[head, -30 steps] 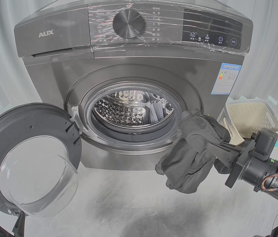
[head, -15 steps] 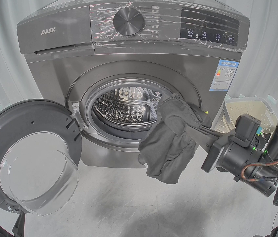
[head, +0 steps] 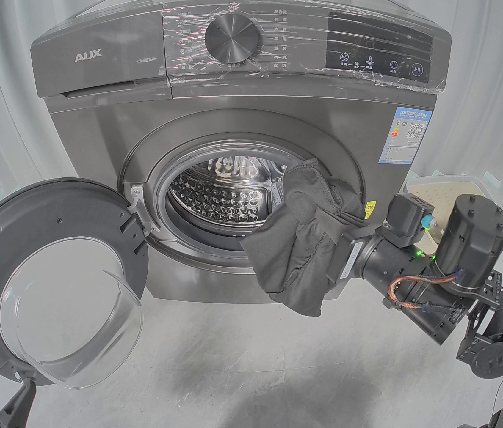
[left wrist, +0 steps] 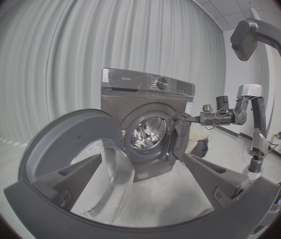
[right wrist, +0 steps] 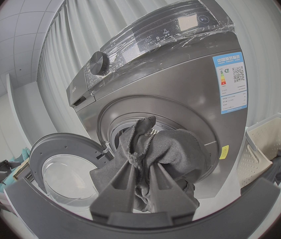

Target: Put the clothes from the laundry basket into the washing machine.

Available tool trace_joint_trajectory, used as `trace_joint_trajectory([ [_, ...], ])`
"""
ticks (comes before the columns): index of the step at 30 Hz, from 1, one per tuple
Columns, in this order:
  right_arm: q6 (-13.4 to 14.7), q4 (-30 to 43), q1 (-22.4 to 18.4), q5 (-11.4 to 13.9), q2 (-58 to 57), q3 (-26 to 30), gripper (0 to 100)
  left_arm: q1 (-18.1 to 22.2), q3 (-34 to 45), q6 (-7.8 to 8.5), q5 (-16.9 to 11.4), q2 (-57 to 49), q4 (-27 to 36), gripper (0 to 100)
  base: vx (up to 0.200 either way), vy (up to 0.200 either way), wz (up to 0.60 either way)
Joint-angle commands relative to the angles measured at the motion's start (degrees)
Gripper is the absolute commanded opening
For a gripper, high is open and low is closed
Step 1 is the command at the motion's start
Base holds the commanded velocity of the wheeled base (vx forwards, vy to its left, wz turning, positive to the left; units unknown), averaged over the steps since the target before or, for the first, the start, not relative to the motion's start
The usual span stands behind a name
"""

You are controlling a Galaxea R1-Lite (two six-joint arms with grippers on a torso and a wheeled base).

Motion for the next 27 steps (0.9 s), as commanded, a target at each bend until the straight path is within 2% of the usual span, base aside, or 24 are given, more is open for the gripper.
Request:
trace_joint_trajectory([
  [1,0.26,-0.22,0.05,-0.95,3.57,-4.78,0,-0.61,-1.62,0.64,-6.98,17.28,-4.85,100,0.000,0.000,0.00],
  [3,0.43,-0.66,0.76,-0.60,4.09,-6.01,0,-1.75,-1.27,1.17,-8.65,22.64,-9.16,100,0.000,0.000,0.00],
  [5,0.70,-1.19,0.93,-0.25,4.18,-6.54,0,-2.37,-1.18,1.26,-8.92,25.54,-11.26,100,0.000,0.000,0.00],
  [7,0.79,-2.77,1.37,0.19,4.62,-6.80,0,-4.65,-1.01,1.35,-9.18,32.05,-16.89,100,0.000,0.000,0.00],
  [9,0.79,-2.86,1.37,0.19,4.80,-6.71,0,-6.15,-1.01,1.26,-9.18,34.24,-19.17,100,0.000,0.000,0.00],
  [10,0.87,-2.86,1.29,0.02,5.15,-6.71,0,-9.57,-1.18,1.17,-8.92,37.23,-21.90,100,0.000,0.000,0.00],
  [11,0.87,-2.86,1.29,0.02,5.15,-6.71,0,-9.57,-1.18,1.17,-8.92,37.23,-21.90,100,0.000,0.000,0.00],
  [12,0.87,-2.95,1.29,0.02,5.68,-6.54,0,-15.11,-1.54,0.82,-8.21,41.54,-25.33,100,0.000,0.000,0.00],
  [15,0.79,-2.86,1.37,0.19,5.76,-6.62,0,-19.59,-1.80,0.47,-6.54,47.34,-29.63,100,0.000,0.000,0.00],
  [22,0.87,-2.95,1.46,0.28,6.47,-6.27,0,-21.53,-1.54,0.56,-6.37,60.61,-42.55,100,0.000,0.000,0.00],
  [27,0.87,-2.95,1.37,0.28,6.29,-6.36,0,-24.43,-2.33,0.38,-6.19,65.80,-45.10,100,0.000,0.000,0.00],
])
